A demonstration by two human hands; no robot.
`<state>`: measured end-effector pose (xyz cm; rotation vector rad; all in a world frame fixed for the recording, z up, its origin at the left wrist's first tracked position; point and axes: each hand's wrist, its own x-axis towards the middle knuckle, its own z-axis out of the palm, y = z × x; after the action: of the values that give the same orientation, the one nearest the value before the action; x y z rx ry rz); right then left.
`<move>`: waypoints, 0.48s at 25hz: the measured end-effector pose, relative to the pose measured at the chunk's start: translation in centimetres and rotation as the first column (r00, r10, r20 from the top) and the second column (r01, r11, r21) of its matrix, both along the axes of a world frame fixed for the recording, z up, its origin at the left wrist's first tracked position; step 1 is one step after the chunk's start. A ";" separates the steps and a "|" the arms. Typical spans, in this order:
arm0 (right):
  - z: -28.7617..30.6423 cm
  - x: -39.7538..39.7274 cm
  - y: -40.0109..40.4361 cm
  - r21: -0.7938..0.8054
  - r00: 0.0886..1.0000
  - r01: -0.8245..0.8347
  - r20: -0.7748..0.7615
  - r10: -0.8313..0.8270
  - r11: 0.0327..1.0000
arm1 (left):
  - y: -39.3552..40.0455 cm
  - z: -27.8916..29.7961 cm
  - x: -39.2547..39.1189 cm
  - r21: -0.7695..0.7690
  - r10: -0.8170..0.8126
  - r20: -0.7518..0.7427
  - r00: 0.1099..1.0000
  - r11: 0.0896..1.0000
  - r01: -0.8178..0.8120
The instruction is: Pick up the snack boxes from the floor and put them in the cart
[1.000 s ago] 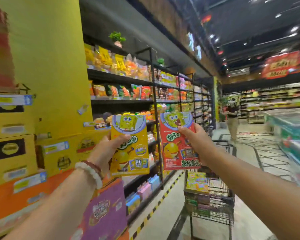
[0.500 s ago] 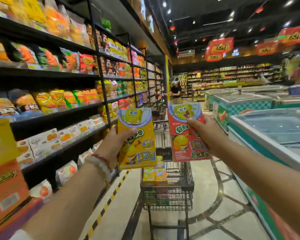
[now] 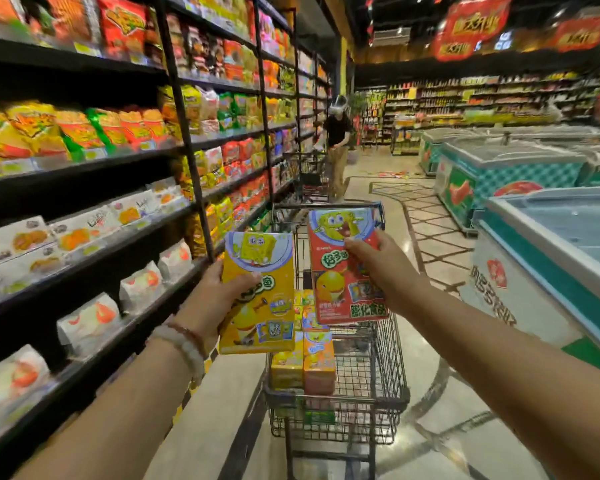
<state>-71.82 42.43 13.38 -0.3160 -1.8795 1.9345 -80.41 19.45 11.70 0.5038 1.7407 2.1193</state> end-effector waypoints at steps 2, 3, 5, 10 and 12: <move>-0.6 -3.7 0.9 0.013 1.000 0.014 0.017 -0.014 1.000 | 1.4 -1.2 -4.0 0.003 -0.020 -0.007 1.000 1.000 0.020; -0.7 -5.7 1.4 0.012 0.999 0.024 0.025 -0.024 1.000 | 2.2 -1.4 -6.3 0.009 -0.030 -0.010 0.999 0.999 0.030; -0.9 -9.1 2.4 0.006 0.999 0.027 0.045 -0.027 1.000 | 3.7 -1.7 -10.3 0.011 -0.053 -0.009 0.999 0.999 0.053; -2.2 -15.8 6.5 -0.019 0.996 0.051 0.076 -0.049 0.999 | 8.3 -2.8 -18.0 -0.011 -0.079 0.036 0.996 0.997 0.079; -3.0 -17.9 8.3 -0.021 0.993 0.054 0.105 -0.051 0.998 | 10.2 -3.7 -20.3 -0.019 -0.086 0.062 0.994 0.996 0.087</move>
<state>-89.76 50.73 10.38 -0.4783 -1.8944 1.9409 -100.75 29.67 8.01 0.4940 1.6761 2.0330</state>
